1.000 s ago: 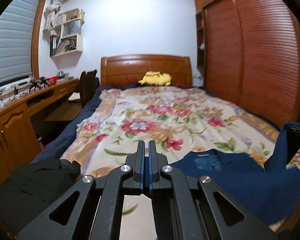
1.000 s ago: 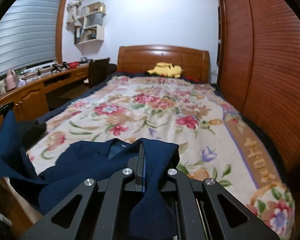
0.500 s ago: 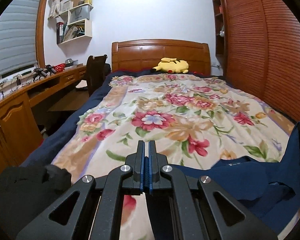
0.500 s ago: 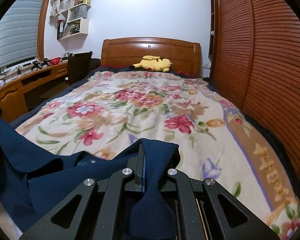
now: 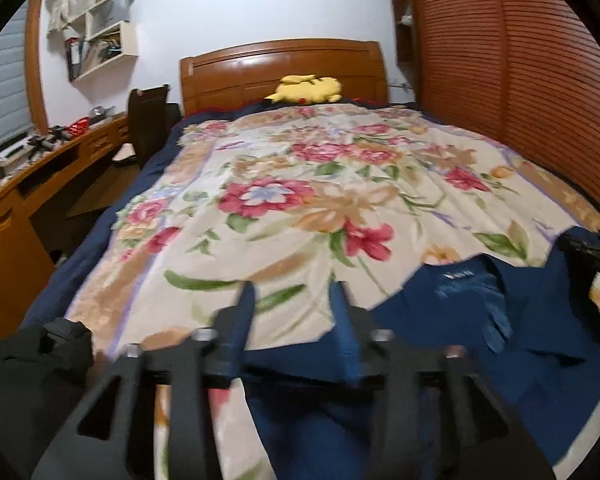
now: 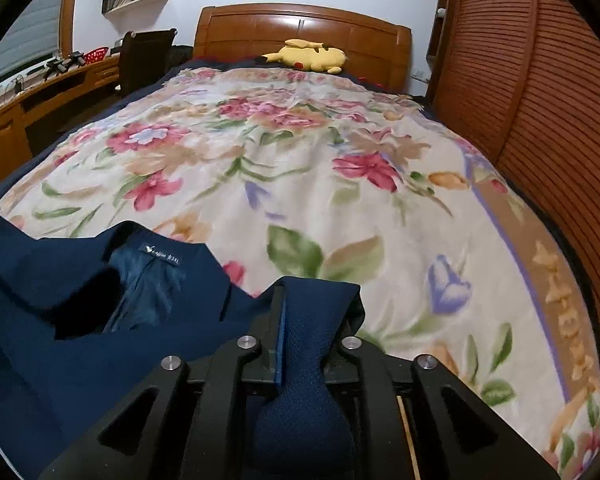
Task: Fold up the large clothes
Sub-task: 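Lower the folded hem onto the jacket and open both grippers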
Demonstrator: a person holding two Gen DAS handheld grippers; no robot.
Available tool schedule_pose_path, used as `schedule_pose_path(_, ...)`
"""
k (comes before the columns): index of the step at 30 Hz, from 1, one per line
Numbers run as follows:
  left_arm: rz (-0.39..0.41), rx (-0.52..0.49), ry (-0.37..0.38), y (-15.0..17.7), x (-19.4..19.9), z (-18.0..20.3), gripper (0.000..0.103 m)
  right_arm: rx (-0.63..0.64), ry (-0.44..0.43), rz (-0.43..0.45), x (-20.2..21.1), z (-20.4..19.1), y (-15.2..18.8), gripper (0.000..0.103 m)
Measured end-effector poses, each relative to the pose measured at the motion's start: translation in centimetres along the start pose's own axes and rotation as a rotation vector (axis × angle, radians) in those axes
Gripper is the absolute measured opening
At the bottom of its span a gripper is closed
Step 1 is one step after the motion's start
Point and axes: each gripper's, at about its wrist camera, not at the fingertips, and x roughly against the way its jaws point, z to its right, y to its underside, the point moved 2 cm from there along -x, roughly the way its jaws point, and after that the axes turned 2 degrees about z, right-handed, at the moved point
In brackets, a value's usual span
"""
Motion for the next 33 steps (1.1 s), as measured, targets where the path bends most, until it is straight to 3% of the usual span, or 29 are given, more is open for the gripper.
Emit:
schedule_pose_path(1,-0.003,-0.001,0.010,0.3,0.2,0.0,0.046,-0.009,-0.017,0.004,0.5,0.1,-0.1,0.027)
schedule_pose_path(2,-0.008,-0.005,0.020,0.7,0.5,0.0,0.050,-0.015,-0.028,0.009,0.9,0.4,0.0,0.045)
schedule_pose_path(4,-0.016,-0.010,0.049,1.6,1.1,0.0,0.065,-0.016,-0.031,0.025,1.7,0.7,0.0,0.068)
schedule_pose_path(5,-0.021,-0.013,0.060,1.9,1.1,0.1,0.075,-0.012,-0.029,0.028,1.6,0.9,0.1,0.070)
schedule_pose_path(10,-0.055,-0.029,0.102,5.3,2.5,0.2,0.078,0.041,-0.061,0.018,2.5,0.0,1.9,0.071)
schedule_pose_path(16,-0.112,-0.048,0.125,9.4,3.6,0.7,0.078,0.140,-0.177,-0.020,3.2,-3.3,4.1,0.071)
schedule_pose_path(22,-0.143,-0.072,0.136,11.9,3.8,1.7,0.078,0.206,-0.301,-0.029,3.6,-7.3,3.9,0.071)
schedule_pose_path(27,-0.117,-0.029,0.161,12.2,4.9,1.6,0.078,0.265,-0.361,-0.104,2.1,-9.6,4.5,0.071)
schedule_pose_path(33,-0.106,-0.045,0.168,12.4,5.6,1.9,0.078,0.340,-0.350,-0.242,-0.8,-10.3,5.2,0.071)
